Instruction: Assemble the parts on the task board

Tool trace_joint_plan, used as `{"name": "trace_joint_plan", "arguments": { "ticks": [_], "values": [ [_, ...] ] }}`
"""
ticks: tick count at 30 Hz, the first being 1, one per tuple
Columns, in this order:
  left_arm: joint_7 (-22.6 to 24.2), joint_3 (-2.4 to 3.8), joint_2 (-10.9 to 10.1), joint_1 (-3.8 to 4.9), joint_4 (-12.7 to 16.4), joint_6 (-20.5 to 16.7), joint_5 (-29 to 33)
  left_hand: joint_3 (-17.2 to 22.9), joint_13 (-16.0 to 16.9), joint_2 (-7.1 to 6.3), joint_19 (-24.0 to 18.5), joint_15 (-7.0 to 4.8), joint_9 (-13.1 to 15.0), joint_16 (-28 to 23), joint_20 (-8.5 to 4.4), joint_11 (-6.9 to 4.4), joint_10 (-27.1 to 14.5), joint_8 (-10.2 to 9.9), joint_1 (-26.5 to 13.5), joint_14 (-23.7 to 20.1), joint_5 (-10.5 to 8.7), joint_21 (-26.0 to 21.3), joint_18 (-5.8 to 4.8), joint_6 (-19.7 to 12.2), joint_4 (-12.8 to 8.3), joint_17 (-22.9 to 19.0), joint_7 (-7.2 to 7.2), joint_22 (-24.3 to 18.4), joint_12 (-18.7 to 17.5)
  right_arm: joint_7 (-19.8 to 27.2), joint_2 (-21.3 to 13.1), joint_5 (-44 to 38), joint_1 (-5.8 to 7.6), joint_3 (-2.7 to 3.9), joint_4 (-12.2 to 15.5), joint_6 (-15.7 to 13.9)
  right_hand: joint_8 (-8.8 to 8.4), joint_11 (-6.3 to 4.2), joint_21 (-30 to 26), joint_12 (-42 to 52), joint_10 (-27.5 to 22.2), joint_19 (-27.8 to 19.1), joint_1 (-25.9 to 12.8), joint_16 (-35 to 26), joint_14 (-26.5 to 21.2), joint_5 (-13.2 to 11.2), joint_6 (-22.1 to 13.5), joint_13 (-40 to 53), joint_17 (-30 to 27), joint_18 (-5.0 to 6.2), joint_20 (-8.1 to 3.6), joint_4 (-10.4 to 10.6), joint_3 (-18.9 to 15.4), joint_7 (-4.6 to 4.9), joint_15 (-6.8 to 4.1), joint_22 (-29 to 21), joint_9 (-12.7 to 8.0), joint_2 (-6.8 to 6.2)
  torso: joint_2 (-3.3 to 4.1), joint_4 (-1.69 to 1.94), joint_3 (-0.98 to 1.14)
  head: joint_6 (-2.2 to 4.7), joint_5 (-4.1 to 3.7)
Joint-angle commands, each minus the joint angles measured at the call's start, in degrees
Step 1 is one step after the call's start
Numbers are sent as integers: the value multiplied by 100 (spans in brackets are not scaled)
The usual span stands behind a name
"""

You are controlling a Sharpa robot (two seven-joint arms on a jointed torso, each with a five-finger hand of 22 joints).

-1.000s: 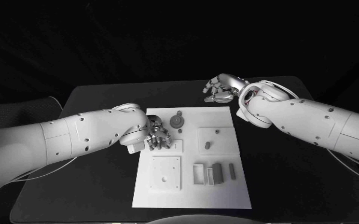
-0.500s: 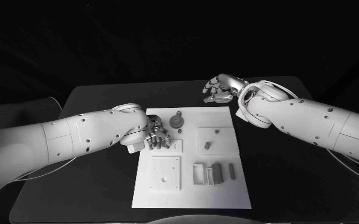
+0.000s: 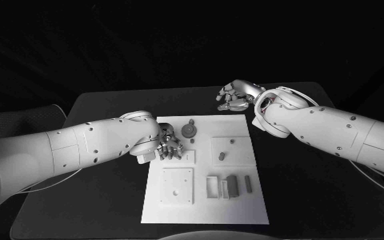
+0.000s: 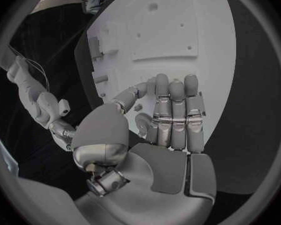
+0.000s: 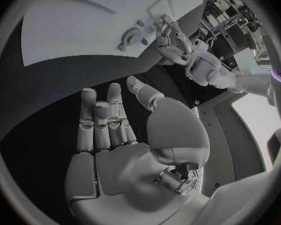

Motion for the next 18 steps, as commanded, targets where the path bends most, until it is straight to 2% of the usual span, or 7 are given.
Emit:
{"name": "trace_joint_plan", "arguments": {
  "ticks": [1, 8, 18],
  "values": [
    [6, 3, 39, -9, -10, 76, -36, 37, -6, 47, -15, -42, 10, 33, -24, -65, -39, 15, -6, -7, 15, 26, 111, 639, 2, -9, -616, 146, 22, 28, 12, 7, -1, 3, 6, 92, -7, 4, -20, -16, -27, -33, 3, -26, 19, 20, -1, -9, 2, 85, -4, -3, -12, 33, -39, 75, -9, 37, 2, 0, 0, 18, 2],
    [5, 3, 67, -39, -50, 72, -36, 36, -9, 48, -20, -42, 11, 37, -24, -64, -45, 14, -10, -11, 10, 31, 109, 635, 4, -18, -614, 144, 27, 23, 14, 7, -1, 3, 15, 100, -7, 4, -21, -17, -28, -34, 1, -26, 18, 19, -2, -10, 2, 85, -3, -2, -13, 34, -39, 75, -10, 39, 2, -1, 1, 35, -3],
    [-7, 3, 65, -39, -52, 80, -40, 35, -13, 47, -26, -42, 13, 42, -24, -63, -51, 14, -15, -16, 3, 37, 108, 631, 7, -30, -613, 143, 33, 20, 8, 7, -1, 3, 27, 110, -6, 5, -22, -18, -29, -35, -2, -27, 16, 19, -2, -12, 2, 85, -2, -1, -14, 34, -38, 75, -12, 41, 2, 5, 3, 15, 13]
  ]
}}
